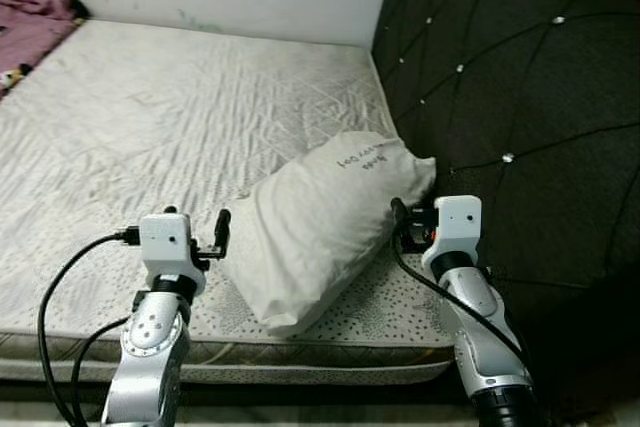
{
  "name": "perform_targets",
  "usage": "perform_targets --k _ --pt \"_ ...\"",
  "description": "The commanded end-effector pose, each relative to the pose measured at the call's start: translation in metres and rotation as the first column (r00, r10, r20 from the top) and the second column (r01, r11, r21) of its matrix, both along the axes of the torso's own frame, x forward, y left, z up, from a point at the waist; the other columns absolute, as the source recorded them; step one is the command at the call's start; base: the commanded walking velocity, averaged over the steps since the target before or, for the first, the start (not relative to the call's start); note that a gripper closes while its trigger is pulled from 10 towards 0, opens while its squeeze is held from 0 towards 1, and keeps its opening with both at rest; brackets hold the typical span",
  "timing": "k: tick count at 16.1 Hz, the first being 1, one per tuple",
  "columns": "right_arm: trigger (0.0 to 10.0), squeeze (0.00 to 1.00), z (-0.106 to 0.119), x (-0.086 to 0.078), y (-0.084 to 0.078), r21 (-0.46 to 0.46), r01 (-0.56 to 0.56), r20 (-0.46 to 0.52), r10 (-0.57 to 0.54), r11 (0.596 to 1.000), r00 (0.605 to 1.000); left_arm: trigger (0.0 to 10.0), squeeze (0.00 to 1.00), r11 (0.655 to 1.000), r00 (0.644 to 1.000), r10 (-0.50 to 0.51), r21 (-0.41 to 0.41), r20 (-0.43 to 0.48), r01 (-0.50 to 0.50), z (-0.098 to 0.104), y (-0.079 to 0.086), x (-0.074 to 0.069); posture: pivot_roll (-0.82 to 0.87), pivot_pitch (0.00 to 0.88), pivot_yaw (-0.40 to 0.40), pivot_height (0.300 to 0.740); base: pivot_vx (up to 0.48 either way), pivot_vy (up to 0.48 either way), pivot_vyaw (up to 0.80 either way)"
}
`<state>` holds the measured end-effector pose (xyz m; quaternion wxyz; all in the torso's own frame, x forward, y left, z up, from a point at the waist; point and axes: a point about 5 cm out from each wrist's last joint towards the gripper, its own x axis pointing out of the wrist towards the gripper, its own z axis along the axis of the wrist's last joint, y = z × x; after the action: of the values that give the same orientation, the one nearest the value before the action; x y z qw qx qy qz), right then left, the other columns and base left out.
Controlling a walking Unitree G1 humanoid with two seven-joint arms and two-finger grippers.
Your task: Clean up the room
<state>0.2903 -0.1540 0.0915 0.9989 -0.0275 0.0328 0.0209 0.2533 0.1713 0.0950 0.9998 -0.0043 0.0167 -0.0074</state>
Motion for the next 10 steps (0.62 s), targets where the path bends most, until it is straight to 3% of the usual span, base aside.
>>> perform_targets --k 1,3,7,10 --pt "10.0 0.00 0.001 0.001 -0.004 0.001 0.008 -0.006 -0.008 1.000 1.000 10.0 0.00 1.000 1.000 -0.015 -0.010 -0.002 0.015 0.001 -0.002 0.001 0.08 0.000 -0.077 0.740 0.000 0.000 -0.80" --pt "10.0 0.00 0.002 0.001 -0.004 0.004 0.008 -0.003 -0.008 1.000 1.000 10.0 0.00 1.000 1.000 -0.007 -0.007 -0.002 0.007 0.001 -0.002 0.000 0.08 0.000 -0.076 0.740 0.000 0.000 -0.80" --pt "10.0 0.00 0.007 0.000 0.000 0.027 -0.003 0.018 0.002 1.000 1.000 10.0 0.00 0.999 0.999 0.039 0.005 0.004 -0.039 0.003 0.003 -0.003 0.08 0.000 -0.073 0.740 0.000 0.000 0.00" --pt "10.0 0.00 0.016 -0.002 0.004 0.081 0.013 0.033 -0.016 0.997 0.999 10.0 0.00 0.992 0.992 0.126 0.016 0.031 -0.127 0.009 0.013 -0.009 0.08 0.005 -0.072 0.740 0.000 0.000 0.00"
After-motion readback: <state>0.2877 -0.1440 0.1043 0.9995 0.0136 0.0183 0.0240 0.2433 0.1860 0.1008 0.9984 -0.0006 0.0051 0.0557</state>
